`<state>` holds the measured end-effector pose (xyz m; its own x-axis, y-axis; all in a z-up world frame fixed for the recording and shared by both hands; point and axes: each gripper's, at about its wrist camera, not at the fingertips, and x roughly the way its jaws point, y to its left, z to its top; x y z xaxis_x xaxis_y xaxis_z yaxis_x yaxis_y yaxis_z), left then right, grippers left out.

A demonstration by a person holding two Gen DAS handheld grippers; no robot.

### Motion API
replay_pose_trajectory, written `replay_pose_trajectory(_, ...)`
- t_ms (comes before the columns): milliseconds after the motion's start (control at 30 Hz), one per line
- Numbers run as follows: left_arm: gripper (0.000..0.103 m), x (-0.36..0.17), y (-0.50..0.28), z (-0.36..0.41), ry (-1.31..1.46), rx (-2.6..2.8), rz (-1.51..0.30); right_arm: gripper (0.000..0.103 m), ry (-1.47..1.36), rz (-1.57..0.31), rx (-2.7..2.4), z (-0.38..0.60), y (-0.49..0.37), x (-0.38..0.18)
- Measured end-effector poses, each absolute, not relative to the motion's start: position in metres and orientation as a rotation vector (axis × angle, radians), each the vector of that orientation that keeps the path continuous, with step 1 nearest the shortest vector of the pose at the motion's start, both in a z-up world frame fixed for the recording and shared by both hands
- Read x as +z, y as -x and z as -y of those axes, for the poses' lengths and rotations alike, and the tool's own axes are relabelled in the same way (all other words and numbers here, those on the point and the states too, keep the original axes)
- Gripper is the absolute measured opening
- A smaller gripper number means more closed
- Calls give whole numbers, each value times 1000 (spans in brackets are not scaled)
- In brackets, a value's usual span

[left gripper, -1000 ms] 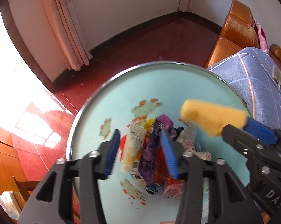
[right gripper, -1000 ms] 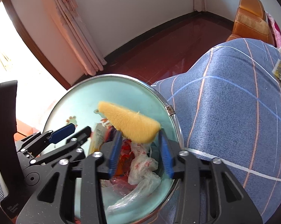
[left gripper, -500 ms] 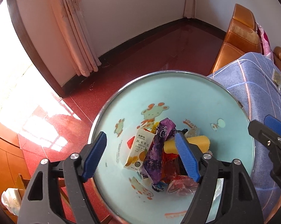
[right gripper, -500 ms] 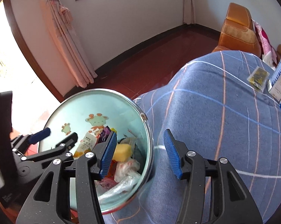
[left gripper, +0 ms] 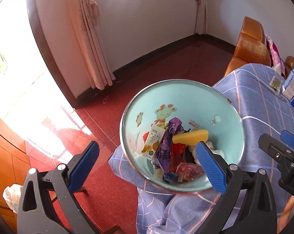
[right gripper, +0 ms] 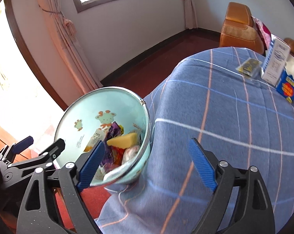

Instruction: Collect trash

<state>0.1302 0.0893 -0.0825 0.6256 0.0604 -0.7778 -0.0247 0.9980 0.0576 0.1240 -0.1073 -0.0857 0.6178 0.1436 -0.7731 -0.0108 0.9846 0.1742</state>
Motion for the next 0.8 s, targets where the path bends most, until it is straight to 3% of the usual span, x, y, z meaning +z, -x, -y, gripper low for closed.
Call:
replay_pose_trajectory(200, 97, -49, -86, -92, -64, 97, -775, 89, -145, -816, 95, 108, -82, -59)
replay_pose_trajectory(800, 97, 59, 13, -95, -78, 191, -407, 98, -108, -224, 58, 105, 54, 71)
